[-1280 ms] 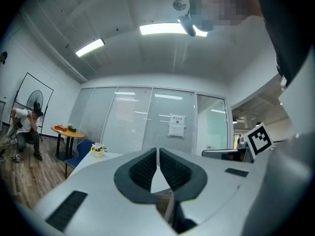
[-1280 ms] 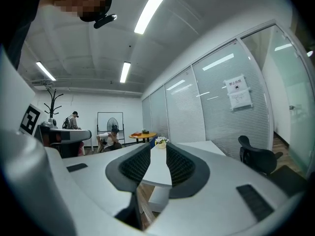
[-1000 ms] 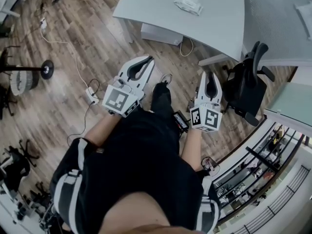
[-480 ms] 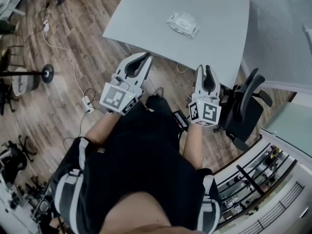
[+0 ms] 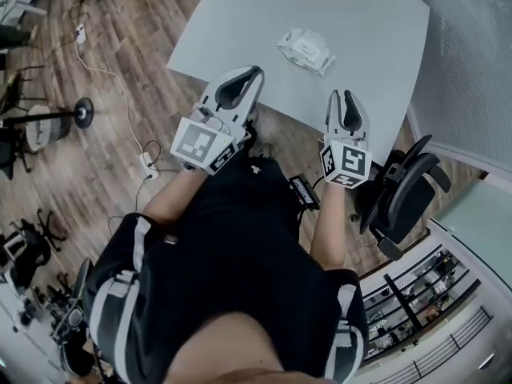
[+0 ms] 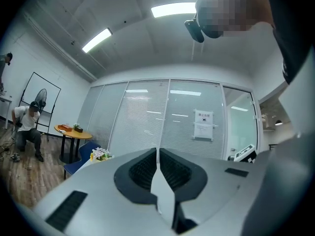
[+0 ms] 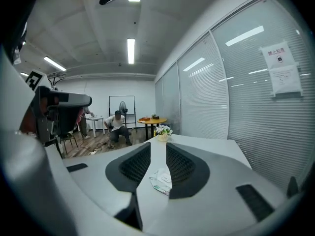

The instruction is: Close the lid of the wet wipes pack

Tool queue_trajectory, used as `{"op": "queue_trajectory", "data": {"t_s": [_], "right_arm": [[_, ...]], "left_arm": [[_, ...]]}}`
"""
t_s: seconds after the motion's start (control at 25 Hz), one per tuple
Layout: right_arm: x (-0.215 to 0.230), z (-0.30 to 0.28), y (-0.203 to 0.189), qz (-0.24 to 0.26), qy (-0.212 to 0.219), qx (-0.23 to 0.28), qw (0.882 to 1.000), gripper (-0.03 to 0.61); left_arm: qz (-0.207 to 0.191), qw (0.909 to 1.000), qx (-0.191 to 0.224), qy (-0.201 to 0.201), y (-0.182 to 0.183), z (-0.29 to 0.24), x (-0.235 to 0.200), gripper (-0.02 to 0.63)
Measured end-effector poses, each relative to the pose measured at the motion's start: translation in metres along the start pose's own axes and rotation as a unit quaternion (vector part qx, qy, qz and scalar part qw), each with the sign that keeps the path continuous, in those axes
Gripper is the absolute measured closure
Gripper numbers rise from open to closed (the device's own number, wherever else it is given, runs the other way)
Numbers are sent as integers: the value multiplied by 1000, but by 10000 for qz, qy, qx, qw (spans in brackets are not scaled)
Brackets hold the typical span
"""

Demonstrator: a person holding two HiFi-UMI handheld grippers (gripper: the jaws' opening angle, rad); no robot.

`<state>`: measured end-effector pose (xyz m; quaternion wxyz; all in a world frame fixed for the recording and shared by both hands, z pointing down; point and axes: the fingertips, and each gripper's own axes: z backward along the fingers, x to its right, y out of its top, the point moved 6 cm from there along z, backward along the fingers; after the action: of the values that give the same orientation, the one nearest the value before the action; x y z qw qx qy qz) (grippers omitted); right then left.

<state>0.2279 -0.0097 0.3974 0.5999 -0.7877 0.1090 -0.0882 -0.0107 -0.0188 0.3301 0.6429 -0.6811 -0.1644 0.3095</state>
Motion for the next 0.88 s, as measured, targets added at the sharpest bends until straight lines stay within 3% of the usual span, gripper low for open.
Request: {"op": "queue_trajectory", "data": {"t_s": [0.44, 0.68, 0.88], "right_arm": [[26, -170, -26, 424, 382, -1274, 9902, 476], [64, -263, -69, 473, 720, -2223, 9712, 463], [93, -320, -99, 429, 969, -2903, 9511, 463]], "left_arm": [[207, 9991, -371, -45, -8, -96, -105, 575], [100, 9983, -582, -7, -21, -139, -141, 575], [297, 9971, -676, -173, -37, -166, -154, 575]]}}
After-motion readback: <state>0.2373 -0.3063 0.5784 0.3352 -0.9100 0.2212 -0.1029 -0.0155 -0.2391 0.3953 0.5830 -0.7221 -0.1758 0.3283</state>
